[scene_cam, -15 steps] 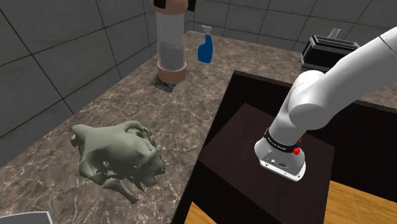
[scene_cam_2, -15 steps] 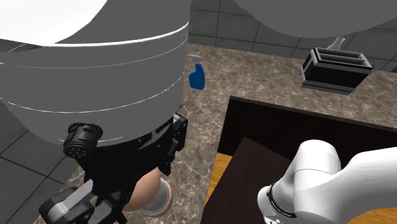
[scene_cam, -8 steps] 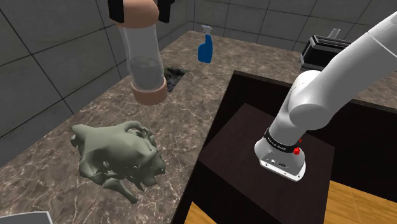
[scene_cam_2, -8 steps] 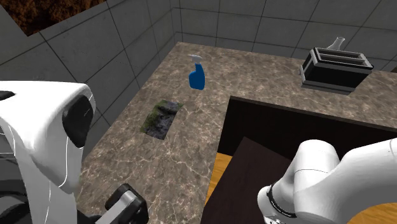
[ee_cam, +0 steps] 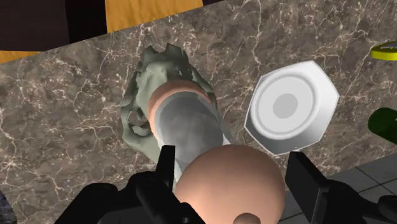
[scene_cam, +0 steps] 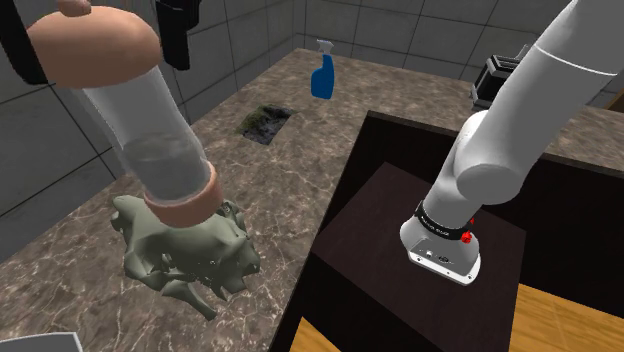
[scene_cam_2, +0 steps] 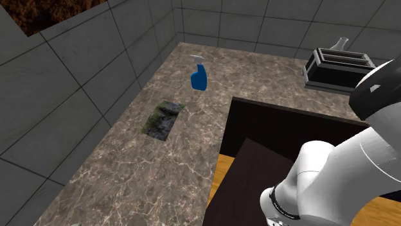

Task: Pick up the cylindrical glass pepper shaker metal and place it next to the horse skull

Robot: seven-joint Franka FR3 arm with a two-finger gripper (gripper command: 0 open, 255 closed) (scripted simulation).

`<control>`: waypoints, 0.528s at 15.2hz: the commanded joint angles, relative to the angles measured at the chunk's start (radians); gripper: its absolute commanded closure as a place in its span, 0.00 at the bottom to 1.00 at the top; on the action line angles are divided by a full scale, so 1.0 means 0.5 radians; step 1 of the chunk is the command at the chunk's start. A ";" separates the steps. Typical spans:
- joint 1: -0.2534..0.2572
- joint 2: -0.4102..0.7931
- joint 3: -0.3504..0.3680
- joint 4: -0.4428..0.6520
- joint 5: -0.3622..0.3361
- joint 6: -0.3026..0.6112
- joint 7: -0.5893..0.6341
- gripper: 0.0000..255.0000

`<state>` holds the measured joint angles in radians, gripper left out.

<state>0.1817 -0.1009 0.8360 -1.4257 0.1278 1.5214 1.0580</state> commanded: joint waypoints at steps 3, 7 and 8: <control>0.202 0.430 0.255 0.326 -0.410 -0.042 0.379 1.00; 0.734 0.936 0.269 0.851 -0.910 -0.238 0.682 1.00; 0.909 1.064 0.236 1.037 -1.031 -0.314 0.725 1.00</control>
<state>0.5441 0.3571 0.9675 -1.0107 -0.3142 1.4098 1.3927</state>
